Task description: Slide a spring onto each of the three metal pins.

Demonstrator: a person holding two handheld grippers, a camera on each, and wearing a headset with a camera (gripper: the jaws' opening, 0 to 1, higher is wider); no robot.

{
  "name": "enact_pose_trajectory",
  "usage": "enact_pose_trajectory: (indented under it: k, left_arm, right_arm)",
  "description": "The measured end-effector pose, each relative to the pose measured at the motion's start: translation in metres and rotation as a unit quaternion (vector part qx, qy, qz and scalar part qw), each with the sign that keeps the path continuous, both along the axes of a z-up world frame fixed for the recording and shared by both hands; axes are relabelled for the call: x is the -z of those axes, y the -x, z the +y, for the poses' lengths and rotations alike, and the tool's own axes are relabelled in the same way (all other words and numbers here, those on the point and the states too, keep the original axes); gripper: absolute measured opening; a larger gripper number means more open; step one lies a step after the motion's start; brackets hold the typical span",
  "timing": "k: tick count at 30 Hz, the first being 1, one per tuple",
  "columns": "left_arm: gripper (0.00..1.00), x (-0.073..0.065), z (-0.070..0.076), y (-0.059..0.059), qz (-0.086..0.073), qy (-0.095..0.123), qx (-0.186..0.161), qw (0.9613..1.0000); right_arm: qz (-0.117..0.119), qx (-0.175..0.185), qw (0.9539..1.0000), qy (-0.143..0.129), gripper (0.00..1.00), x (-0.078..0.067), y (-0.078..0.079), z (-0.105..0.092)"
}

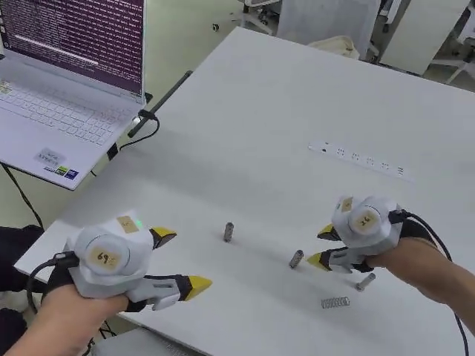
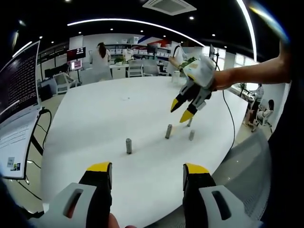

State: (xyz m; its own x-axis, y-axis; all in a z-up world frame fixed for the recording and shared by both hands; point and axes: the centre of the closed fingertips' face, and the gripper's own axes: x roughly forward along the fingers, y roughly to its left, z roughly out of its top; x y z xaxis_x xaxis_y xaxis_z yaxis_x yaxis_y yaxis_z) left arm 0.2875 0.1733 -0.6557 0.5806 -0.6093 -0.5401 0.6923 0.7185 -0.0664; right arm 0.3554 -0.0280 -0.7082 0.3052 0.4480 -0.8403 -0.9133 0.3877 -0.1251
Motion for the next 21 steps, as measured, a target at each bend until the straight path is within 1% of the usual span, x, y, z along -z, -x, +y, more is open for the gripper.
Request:
enact_pose_trajectory:
  k: [2,3,7,11,12,14,18,21]
  left_arm:
    - [0.56,0.0,0.0,-0.001,0.0,-0.001,0.001,1.0]
    - [0.56,-0.001,0.0,-0.001,0.0,-0.001,0.001,1.0]
    - [0.56,-0.003,-0.001,-0.004,-0.002,-0.001,0.006,1.0]
    - [0.56,-0.005,-0.005,-0.008,-0.003,-0.001,0.014,0.9999]
    - [0.56,-0.006,-0.008,-0.01,-0.004,-0.002,0.019,0.9998]
    - [0.56,-0.006,-0.012,-0.011,-0.005,-0.002,0.026,0.9997]
    - [0.56,-0.003,-0.023,-0.012,-0.003,-0.005,0.043,0.999]
    - [0.56,0.0,-0.033,-0.011,0.0,-0.008,0.059,0.9983]
  right_arm:
    - [-0.003,0.019,0.9997,-0.017,0.29,-0.004,0.003,-0.002]
    - [-0.004,0.023,0.9995,-0.02,0.29,-0.004,0.004,-0.004]
    - [-0.011,0.039,0.999,-0.018,0.3,-0.003,0.01,-0.016]
    - [-0.013,0.062,0.9975,-0.032,0.3,-0.006,0.016,-0.025]
    - [-0.017,0.074,0.9963,-0.041,0.3,-0.009,0.018,-0.029]
    - [-0.023,0.087,0.9947,-0.049,0.31,-0.013,0.02,-0.033]
    - [-0.03,0.104,0.9922,-0.062,0.33,-0.019,0.026,-0.039]
    - [-0.037,0.12,0.989,-0.078,0.34,-0.027,0.03,-0.045]
